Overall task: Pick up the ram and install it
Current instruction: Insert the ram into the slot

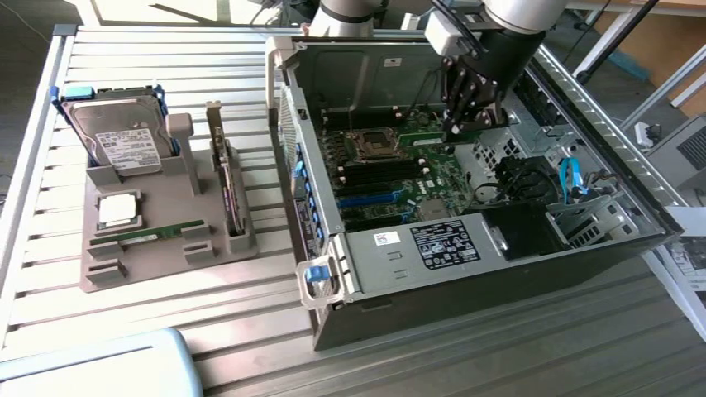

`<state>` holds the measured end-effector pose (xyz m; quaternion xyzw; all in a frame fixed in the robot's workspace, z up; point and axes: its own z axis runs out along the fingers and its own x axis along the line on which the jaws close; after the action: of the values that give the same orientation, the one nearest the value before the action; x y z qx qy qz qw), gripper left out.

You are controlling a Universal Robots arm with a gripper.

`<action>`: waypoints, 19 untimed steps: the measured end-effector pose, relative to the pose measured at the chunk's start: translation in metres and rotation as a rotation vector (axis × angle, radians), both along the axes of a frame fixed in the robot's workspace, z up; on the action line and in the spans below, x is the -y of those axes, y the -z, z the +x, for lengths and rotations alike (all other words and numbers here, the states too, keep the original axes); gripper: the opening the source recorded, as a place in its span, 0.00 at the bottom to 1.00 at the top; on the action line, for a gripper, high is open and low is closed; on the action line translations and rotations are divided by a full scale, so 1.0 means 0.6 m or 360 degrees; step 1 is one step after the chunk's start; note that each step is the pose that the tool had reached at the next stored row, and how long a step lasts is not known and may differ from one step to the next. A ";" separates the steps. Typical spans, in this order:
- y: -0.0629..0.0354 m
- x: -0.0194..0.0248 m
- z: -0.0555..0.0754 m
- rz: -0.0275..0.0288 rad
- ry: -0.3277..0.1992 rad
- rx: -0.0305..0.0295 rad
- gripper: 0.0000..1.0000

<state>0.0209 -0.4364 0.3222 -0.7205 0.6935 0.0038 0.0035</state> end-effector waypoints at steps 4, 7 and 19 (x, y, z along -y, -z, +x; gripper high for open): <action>0.012 -0.0023 -0.006 0.00000 0.0000 0.00000 0.14; 0.021 -0.0033 -0.020 -0.00004 0.0000 0.00000 0.14; 0.062 -0.0058 -0.057 -0.00002 -0.0022 0.00000 0.14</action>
<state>-0.0131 -0.4328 0.2848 -0.7252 0.6885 0.0038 0.0034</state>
